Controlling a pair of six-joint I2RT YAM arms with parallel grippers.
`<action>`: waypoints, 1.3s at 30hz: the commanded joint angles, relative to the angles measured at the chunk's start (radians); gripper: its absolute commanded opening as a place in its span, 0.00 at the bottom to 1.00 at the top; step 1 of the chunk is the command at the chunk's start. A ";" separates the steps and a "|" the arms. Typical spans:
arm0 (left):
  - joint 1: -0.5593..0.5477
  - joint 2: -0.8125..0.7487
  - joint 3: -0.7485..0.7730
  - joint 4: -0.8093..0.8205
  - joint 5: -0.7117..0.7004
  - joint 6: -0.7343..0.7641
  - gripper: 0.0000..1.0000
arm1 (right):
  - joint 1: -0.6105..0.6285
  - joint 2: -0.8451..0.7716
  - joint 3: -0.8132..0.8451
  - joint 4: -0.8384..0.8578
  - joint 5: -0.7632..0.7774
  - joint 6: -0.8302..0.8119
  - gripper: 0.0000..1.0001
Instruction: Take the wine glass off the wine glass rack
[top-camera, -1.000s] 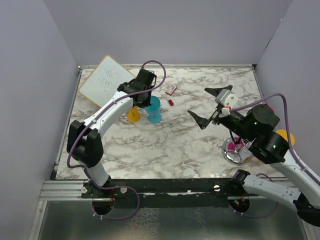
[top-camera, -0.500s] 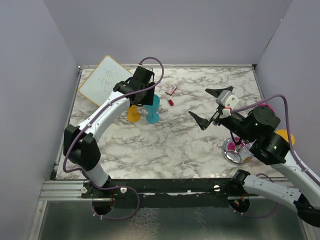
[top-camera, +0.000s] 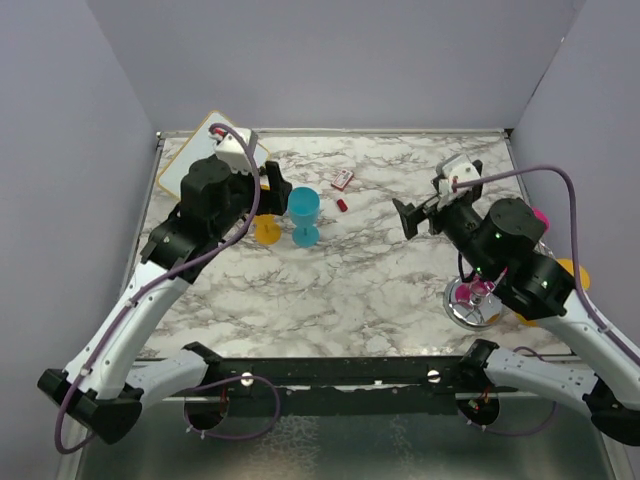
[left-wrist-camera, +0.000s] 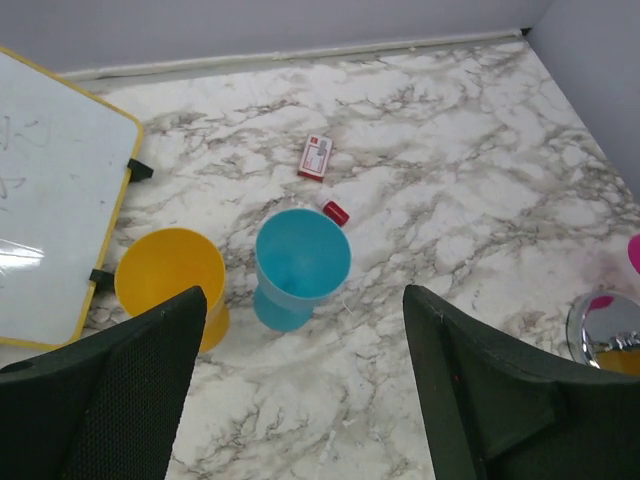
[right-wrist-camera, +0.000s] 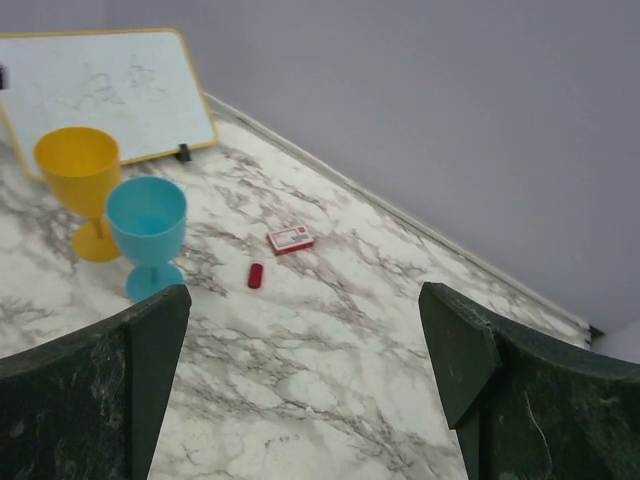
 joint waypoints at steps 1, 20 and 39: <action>0.002 -0.123 -0.205 0.306 0.131 0.036 0.83 | 0.006 0.112 0.103 -0.093 0.325 0.062 0.99; -0.101 -0.309 -0.448 0.486 0.012 0.168 0.90 | -0.632 0.373 0.331 -0.432 0.091 0.416 0.99; -0.294 -0.365 -0.463 0.464 -0.119 0.239 0.94 | -0.964 0.251 0.160 -0.388 0.118 0.440 0.99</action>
